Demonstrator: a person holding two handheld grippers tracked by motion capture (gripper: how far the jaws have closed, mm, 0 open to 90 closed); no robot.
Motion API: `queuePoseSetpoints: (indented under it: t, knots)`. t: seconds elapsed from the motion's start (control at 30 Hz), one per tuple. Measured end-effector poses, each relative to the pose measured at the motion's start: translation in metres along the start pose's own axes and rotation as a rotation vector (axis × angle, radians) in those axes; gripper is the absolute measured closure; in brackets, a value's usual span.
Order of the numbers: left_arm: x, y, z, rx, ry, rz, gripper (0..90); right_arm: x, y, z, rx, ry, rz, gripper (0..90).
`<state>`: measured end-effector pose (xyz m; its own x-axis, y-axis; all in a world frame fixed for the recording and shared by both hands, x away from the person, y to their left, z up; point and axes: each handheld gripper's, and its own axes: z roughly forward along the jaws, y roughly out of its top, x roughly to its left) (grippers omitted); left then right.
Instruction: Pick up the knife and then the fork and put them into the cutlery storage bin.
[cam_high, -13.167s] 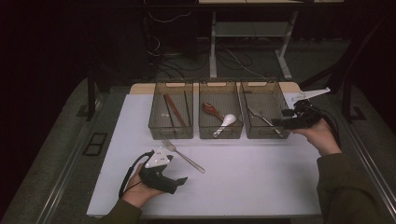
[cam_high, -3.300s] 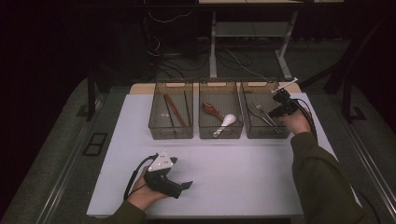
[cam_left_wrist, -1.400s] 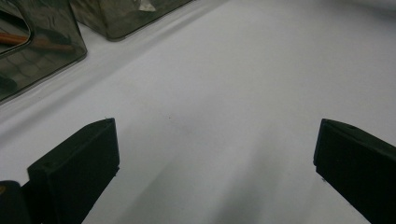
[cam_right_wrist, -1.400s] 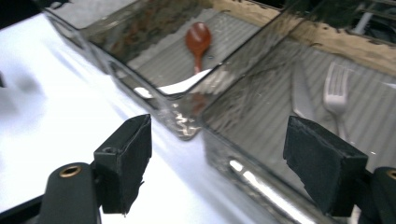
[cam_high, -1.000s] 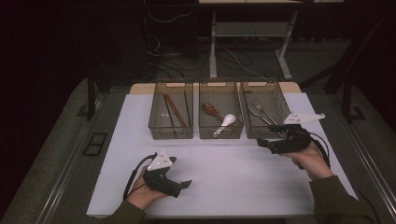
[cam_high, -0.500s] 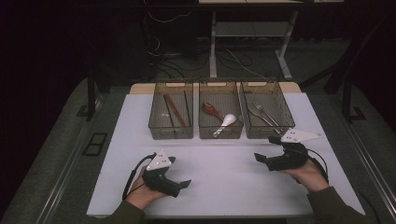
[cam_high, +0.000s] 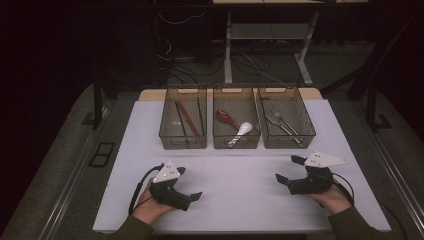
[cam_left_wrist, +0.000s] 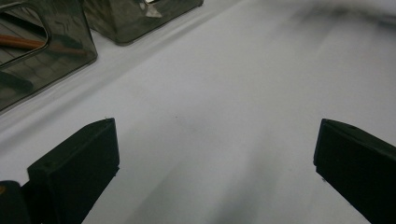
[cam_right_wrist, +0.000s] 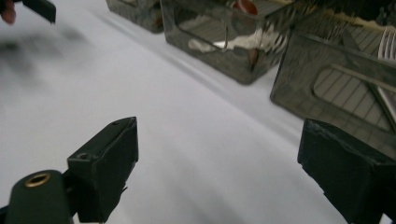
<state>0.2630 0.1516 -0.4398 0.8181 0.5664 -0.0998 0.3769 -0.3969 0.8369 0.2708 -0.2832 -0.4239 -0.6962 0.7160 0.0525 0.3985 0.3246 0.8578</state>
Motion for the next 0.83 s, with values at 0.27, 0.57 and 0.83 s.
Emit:
queuePoseSetpoints:
  t: [0.27, 0.57, 0.83]
  knots:
    - [0.0, 0.0, -0.003, -0.002, 0.005, 0.002, 0.0, -0.002, -0.02, -0.008, 0.026, 0.003, 0.024, 11.7]
    - [0.0, 0.0, -0.002, 0.002, 0.001, 0.005, 0.0, 0.0, -0.028, -0.005, 0.042, 0.009, 0.031, 11.8]
    - [0.0, 0.0, -0.001, -0.001, 0.001, 0.008, 0.0, -0.001, -0.028, -0.006, 0.037, 0.01, 0.045, 11.7]
